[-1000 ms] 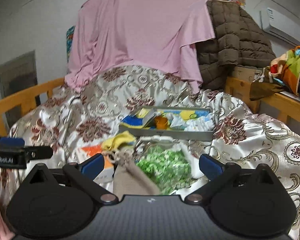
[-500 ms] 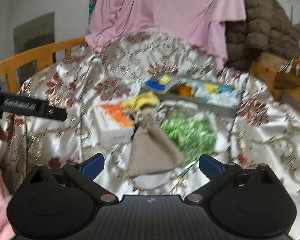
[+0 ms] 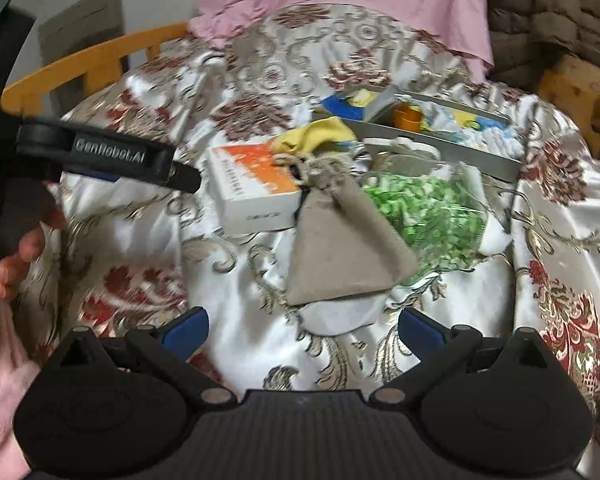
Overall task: Organize soft objects
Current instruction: 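Reach the right tool to the beige drawstring pouch while the left tool reaches the white cloth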
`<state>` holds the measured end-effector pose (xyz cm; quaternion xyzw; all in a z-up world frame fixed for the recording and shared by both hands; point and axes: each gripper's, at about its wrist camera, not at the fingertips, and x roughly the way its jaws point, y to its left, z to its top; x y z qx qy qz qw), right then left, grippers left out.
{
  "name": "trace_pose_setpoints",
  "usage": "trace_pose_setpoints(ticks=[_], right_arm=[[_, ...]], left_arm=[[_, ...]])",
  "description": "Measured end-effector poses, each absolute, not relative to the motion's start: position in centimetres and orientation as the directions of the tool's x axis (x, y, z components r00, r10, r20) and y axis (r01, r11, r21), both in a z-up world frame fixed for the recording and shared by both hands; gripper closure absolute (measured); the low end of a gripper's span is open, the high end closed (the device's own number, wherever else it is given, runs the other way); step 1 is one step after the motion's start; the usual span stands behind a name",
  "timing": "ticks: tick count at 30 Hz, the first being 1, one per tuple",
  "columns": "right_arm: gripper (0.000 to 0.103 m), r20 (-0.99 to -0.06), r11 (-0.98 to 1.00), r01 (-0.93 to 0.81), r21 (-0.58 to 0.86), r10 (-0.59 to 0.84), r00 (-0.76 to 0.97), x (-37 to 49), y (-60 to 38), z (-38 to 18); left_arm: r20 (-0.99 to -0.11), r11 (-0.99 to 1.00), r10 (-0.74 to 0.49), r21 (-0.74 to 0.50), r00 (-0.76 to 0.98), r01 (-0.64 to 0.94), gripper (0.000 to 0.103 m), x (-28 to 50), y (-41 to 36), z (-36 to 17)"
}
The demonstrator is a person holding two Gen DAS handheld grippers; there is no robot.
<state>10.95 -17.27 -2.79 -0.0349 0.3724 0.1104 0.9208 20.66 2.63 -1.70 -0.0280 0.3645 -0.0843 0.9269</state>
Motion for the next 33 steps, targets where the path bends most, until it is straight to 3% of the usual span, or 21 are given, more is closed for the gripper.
trace_pose_setpoints(ticks=[6, 12, 21, 26, 33], right_arm=[[0.0, -0.691, 0.988, -0.151, 0.017, 0.121, 0.712, 12.1, -18.6, -3.1], [0.0, -0.686, 0.989, -0.099, -0.108, -0.002, 0.728, 13.5, -18.8, -3.1], [0.0, -0.714, 0.988, -0.117, 0.097, 0.151, 0.684, 17.9, -23.5, -1.6], [0.002, -0.752, 0.951, -0.125, 0.282, 0.3, 0.587, 21.1, -25.2, -3.1], [0.006, -0.739, 0.906, -0.147, 0.396, 0.41, 0.534, 22.2, -24.4, -4.3]], left_arm=[[-0.644, 0.976, -0.21, -0.095, 0.736, 0.196, 0.002, 22.8, 1.4, -2.0], [-0.612, 0.936, -0.316, -0.074, 0.725, 0.345, 0.002, 22.9, -0.2, -2.5], [-0.616, 0.86, -0.434, -0.068, 0.657, 0.505, 0.002, 21.5, -1.9, -3.4], [-0.666, 0.807, -0.478, -0.075, 0.573, 0.586, 0.002, 21.1, -3.3, -4.9], [-0.703, 0.766, -0.497, -0.082, 0.508, 0.637, 0.002, 21.4, -5.0, -6.8]])
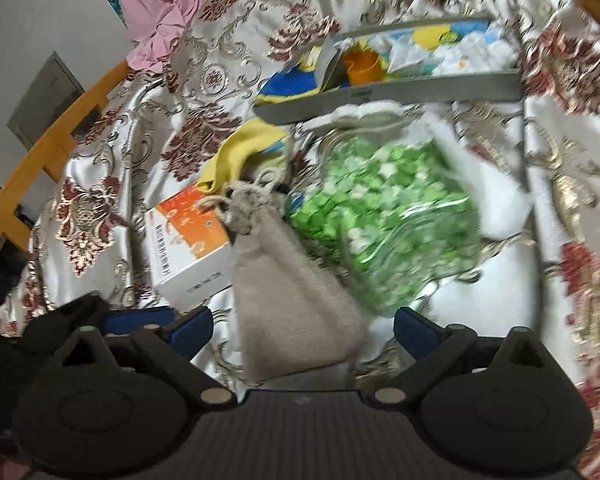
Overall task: Organize soft objects
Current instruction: 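Reach the right tool to the beige drawstring pouch while the left tool reaches the white cloth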
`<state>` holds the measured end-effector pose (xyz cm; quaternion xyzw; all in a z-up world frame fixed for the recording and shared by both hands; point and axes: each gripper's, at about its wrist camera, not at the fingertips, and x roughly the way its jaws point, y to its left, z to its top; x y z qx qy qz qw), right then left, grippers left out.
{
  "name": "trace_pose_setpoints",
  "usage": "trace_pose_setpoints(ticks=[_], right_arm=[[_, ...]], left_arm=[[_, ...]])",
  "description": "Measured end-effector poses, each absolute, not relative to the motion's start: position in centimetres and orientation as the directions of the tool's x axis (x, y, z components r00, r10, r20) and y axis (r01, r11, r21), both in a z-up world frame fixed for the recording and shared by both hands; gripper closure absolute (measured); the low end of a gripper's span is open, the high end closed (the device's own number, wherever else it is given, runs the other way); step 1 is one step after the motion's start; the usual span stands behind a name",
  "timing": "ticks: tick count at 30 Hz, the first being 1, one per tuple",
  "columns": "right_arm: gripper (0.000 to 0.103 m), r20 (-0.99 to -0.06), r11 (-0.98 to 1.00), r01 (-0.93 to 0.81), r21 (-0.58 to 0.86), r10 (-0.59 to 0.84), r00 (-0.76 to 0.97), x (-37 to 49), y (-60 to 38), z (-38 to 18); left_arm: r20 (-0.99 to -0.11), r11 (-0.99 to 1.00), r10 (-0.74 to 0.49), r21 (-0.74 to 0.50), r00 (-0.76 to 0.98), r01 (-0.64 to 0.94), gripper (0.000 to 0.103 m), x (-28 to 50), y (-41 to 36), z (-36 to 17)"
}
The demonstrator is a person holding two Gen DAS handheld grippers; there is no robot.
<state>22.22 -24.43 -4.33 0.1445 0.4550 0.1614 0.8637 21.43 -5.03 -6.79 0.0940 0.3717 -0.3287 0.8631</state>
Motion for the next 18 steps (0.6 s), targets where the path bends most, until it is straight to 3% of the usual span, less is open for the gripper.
trace_pose_setpoints(ticks=[7, 14, 17, 18], right_arm=[[0.008, -0.667, 0.835, -0.232, 0.5, 0.542, 0.511, 22.0, -23.9, -3.8], [0.01, -0.674, 0.82, -0.287, 0.495, 0.571, 0.469, 23.8, -22.2, -4.8], [0.022, -0.68, 0.829, -0.309, 0.466, 0.559, 0.474, 24.0, -21.6, -4.8], [0.032, -0.683, 0.837, -0.308, 0.453, 0.548, 0.483, 23.9, -21.5, -4.8]], left_arm=[[-0.728, 0.771, -0.505, -0.138, 0.463, 0.622, 0.002, 22.5, -5.2, -7.8], [-0.735, 0.762, -0.508, -0.14, 0.45, 0.632, 0.002, 22.4, -5.4, -8.0], [-0.733, 0.761, -0.51, -0.14, 0.45, 0.634, 0.002, 22.4, -5.4, -8.0], [-0.734, 0.761, -0.51, -0.14, 0.45, 0.633, 0.002, 22.4, -5.4, -8.1]])
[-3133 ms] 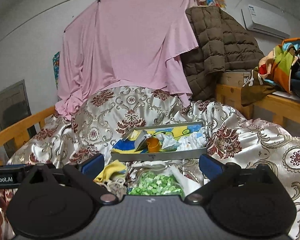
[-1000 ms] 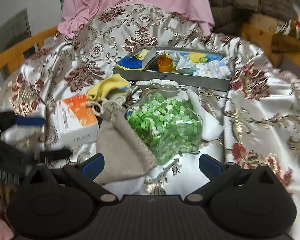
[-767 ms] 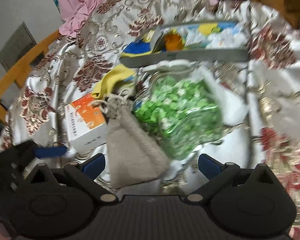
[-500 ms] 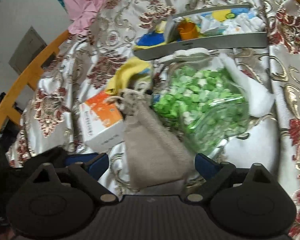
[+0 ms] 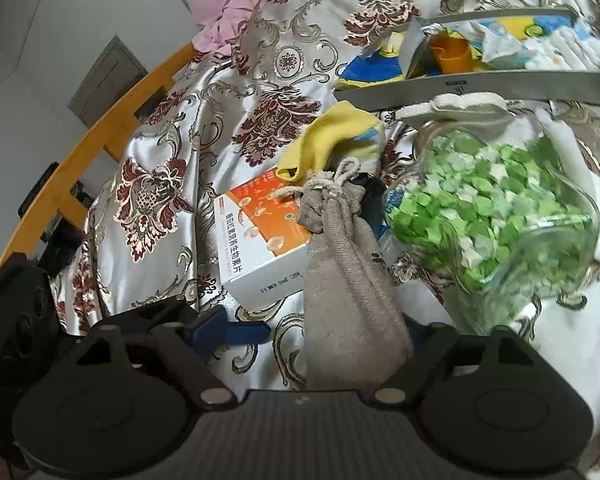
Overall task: Organize soft objects
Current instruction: 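Reach the right tool to the beige drawstring pouch while the left tool reaches the white cloth, then grasp the beige pouch with the right tool while the left tool grasps the white cloth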
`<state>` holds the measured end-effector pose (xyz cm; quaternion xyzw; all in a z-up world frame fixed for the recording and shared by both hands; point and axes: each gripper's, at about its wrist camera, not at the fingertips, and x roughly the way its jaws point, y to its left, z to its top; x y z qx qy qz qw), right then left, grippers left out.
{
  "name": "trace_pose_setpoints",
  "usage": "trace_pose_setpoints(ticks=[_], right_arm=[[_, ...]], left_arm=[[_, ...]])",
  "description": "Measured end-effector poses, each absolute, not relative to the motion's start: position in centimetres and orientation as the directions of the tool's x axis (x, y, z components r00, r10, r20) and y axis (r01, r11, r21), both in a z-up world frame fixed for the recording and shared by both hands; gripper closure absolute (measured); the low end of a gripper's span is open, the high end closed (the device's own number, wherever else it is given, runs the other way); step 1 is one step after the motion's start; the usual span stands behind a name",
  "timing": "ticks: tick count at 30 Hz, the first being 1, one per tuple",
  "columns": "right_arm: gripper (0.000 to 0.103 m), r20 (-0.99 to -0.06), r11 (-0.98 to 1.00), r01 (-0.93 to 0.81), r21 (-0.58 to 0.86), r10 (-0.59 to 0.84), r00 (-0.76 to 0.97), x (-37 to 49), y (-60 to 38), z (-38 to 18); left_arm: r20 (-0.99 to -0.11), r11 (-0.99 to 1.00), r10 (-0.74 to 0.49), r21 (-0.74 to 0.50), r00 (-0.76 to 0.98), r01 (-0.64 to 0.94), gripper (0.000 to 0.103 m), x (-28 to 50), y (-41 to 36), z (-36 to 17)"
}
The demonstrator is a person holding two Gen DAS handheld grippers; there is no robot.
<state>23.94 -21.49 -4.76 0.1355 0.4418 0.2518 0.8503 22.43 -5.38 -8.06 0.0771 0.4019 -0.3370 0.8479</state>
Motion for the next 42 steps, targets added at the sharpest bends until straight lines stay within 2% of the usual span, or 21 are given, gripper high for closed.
trace_pose_setpoints(ticks=[1, 2, 4, 7, 10, 20, 25, 30, 33, 36, 38, 42], right_arm=[[0.043, -0.685, 0.843, -0.306, 0.443, 0.539, 0.49, 23.9, -21.5, -4.7], [0.05, -0.689, 0.851, -0.298, 0.431, 0.524, 0.501, 23.9, -21.7, -4.6], [0.074, -0.691, 0.865, -0.276, 0.419, 0.501, 0.521, 23.9, -22.0, -4.3], [0.087, -0.686, 0.875, -0.263, 0.407, 0.483, 0.544, 23.9, -22.5, -3.8], [0.094, -0.684, 0.887, -0.291, 0.358, 0.461, 0.565, 23.5, -22.1, -2.9], [0.096, -0.617, 0.904, -0.338, 0.263, 0.427, 0.661, 22.2, -22.7, 0.6], [0.096, -0.594, 0.913, -0.317, 0.259, 0.409, 0.693, 22.0, -23.8, 1.1], [0.096, -0.567, 0.913, -0.304, 0.273, 0.408, 0.715, 21.9, -24.7, 1.6], [0.096, -0.559, 0.913, -0.3, 0.276, 0.406, 0.723, 21.7, -25.1, 1.7], [0.096, -0.549, 0.916, -0.288, 0.28, 0.398, 0.735, 21.5, -25.7, 1.8], [0.096, -0.539, 0.919, -0.277, 0.282, 0.391, 0.746, 21.3, -26.1, 1.9], [0.096, -0.517, 0.921, -0.258, 0.291, 0.379, 0.768, 21.1, -27.0, 2.1]], left_arm=[[-0.735, 0.763, -0.507, -0.141, 0.449, 0.631, 0.002, 22.5, -5.4, -8.1], [-0.737, 0.765, -0.505, -0.142, 0.449, 0.628, 0.002, 22.5, -5.4, -8.2], [-0.737, 0.769, -0.504, -0.145, 0.451, 0.623, 0.002, 22.7, -5.3, -8.3], [-0.733, 0.772, -0.506, -0.149, 0.456, 0.618, 0.002, 22.9, -5.5, -8.4], [-0.723, 0.759, -0.507, -0.117, 0.468, 0.641, 0.002, 23.2, -6.2, -8.5], [-0.704, 0.717, -0.535, -0.086, 0.468, 0.692, 0.002, 24.2, -9.2, -9.1], [-0.744, 0.68, -0.5, -0.02, 0.444, 0.733, 0.002, 24.4, -10.9, -10.5], [-0.75, 0.68, -0.472, 0.025, 0.464, 0.733, 0.011, 24.3, -11.2, -11.0], [-0.744, 0.7, -0.468, 0.017, 0.476, 0.714, 0.023, 24.8, -10.9, -10.9], [-0.742, 0.718, -0.467, 0.001, 0.482, 0.696, 0.041, 25.3, -10.4, -10.4], [-0.742, 0.731, -0.457, 0.001, 0.49, 0.683, 0.057, 25.7, -9.9, -10.1], [-0.746, 0.759, -0.452, -0.035, 0.489, 0.65, 0.074, 26.4, -8.8, -9.5]])
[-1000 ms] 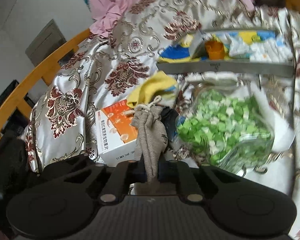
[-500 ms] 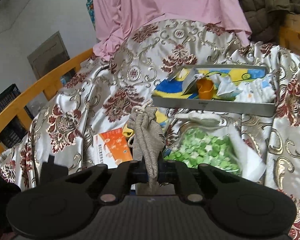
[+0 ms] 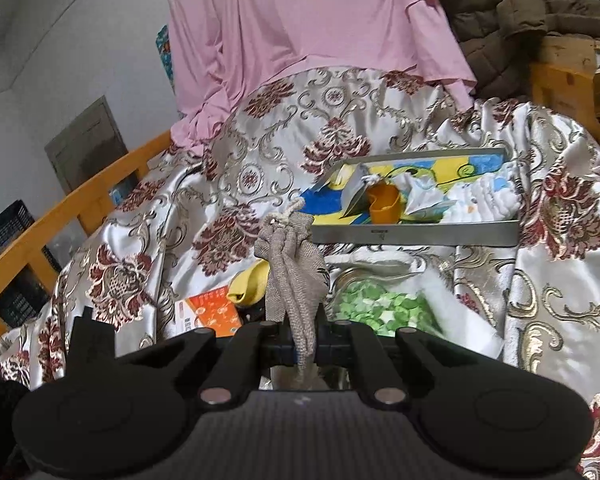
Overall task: Organize soft objects
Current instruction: 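Grasp the beige pouch with the right tool while the left tool grasps the white cloth, then carry the beige pouch and white cloth into the painted tray and release both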
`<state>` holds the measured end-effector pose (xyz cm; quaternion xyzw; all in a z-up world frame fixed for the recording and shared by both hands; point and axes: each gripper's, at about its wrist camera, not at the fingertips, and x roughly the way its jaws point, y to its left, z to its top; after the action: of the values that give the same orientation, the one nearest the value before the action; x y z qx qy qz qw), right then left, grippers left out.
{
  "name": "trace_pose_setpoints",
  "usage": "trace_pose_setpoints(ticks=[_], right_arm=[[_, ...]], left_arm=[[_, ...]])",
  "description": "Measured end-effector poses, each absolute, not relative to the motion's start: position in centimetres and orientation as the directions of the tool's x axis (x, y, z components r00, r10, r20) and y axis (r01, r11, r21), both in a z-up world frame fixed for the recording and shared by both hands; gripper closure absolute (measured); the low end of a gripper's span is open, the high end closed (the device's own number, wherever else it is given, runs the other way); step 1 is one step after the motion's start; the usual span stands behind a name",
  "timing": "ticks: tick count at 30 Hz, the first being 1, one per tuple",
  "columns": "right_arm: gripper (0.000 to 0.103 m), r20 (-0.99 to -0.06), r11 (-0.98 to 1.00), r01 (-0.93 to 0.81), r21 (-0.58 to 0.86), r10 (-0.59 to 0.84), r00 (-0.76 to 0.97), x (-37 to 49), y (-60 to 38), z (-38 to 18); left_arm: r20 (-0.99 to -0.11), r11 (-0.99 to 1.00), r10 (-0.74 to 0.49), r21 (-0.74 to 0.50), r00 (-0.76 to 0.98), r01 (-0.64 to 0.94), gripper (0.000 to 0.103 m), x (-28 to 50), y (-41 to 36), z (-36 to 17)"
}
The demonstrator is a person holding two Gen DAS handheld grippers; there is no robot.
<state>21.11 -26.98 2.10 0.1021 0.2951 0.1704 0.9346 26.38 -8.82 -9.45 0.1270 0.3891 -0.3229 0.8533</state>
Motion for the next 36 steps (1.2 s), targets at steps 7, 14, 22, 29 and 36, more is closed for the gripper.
trace_pose_setpoints(ticks=[7, 14, 22, 29, 36], right_arm=[[0.096, -0.457, 0.919, -0.241, 0.312, 0.367, 0.81, 20.5, -28.4, 2.6], [0.096, -0.37, 0.909, -0.229, 0.348, 0.358, 0.857, 20.0, -29.8, 3.7], [0.096, -0.253, 0.844, -0.241, 0.48, 0.396, 0.883, 24.0, -32.8, 4.4], [0.096, -0.232, 0.849, -0.175, 0.498, 0.325, 0.917, 29.8, -36.1, 4.3], [0.096, -0.267, 0.878, -0.073, 0.472, 0.221, 0.938, 37.1, -38.0, 3.3]], left_arm=[[-0.708, 0.778, -0.488, -0.089, 0.51, 0.622, 0.085, 25.0, -7.6, -7.0], [-0.6, 0.812, -0.524, -0.139, 0.605, 0.566, 0.085, 23.6, -6.2, -3.2], [-0.54, 0.879, -0.433, -0.078, 0.722, 0.47, 0.084, 27.9, -7.2, 1.6], [-0.528, 0.913, -0.356, -0.022, 0.771, 0.407, 0.084, 37.2, -9.7, 4.4], [-0.526, 0.939, -0.319, -0.065, 0.788, 0.337, 0.084, 46.5, -13.1, 4.4]])
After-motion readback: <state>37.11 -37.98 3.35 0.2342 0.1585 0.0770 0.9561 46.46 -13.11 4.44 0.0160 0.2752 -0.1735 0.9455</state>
